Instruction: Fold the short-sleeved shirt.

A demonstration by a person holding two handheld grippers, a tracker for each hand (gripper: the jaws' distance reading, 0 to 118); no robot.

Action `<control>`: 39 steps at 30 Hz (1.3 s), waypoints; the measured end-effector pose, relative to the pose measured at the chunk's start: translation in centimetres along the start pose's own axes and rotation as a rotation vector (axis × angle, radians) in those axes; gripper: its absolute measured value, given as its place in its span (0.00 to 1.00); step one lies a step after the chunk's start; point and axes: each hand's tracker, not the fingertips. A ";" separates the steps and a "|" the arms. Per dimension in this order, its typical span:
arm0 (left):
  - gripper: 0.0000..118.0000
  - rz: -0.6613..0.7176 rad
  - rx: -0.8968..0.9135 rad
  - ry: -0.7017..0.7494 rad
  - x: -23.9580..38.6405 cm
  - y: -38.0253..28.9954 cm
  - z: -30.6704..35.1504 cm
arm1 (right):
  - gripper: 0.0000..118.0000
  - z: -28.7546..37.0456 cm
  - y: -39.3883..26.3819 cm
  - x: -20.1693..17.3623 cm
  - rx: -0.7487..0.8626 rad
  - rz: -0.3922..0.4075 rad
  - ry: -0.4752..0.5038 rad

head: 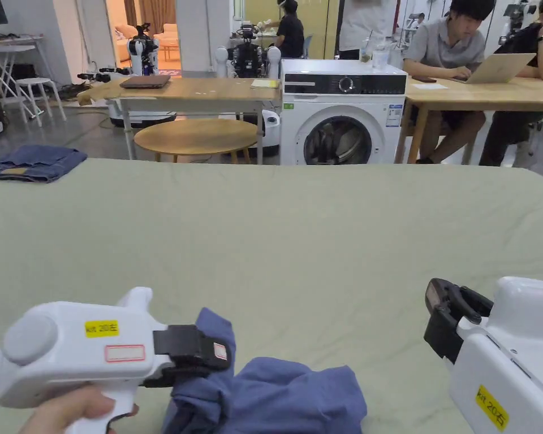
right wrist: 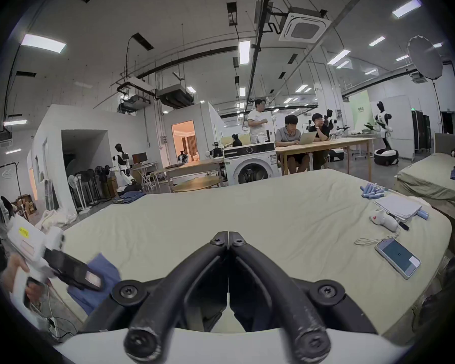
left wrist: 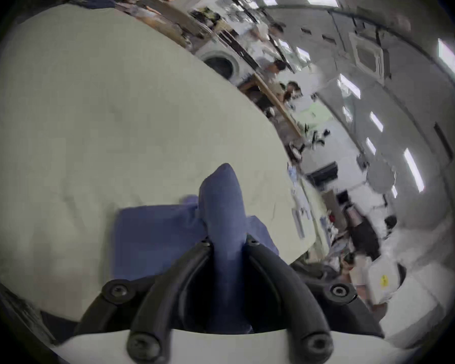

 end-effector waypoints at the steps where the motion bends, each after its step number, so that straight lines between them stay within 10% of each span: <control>1: 0.07 -0.045 -0.041 0.028 1.2 -0.5 -2.2 | 0.00 0.4 0.1 0.4 0.007 -0.002 -0.012; 7: 0.09 -0.062 -0.085 0.060 3.5 -3.2 -11.5 | 0.00 1.8 0.4 2.7 0.025 -0.025 -0.057; 11: 0.50 0.176 -0.081 -0.133 2.1 -3.5 -12.6 | 0.00 2.4 0.3 3.5 0.028 -0.029 -0.076; 16: 0.50 0.164 0.108 -0.240 1.4 -2.5 -7.4 | 0.00 2.2 -0.1 3.9 0.018 -0.039 -0.078; 18: 0.40 -0.027 0.228 -0.116 2.6 -2.8 -5.1 | 0.00 2.0 -0.3 3.6 0.014 -0.041 -0.074; 20: 0.00 -0.230 0.266 0.070 3.9 -3.5 -4.6 | 0.00 1.8 -0.5 3.5 0.012 -0.043 -0.069; 32: 0.00 -0.373 -0.140 0.029 5.7 -12.3 -17.2 | 0.00 2.1 -1.2 2.7 -0.025 -0.002 -0.048; 39: 0.00 -0.418 0.033 -0.025 6.9 -9.9 -10.9 | 0.00 1.4 -1.6 2.3 -0.057 0.010 -0.001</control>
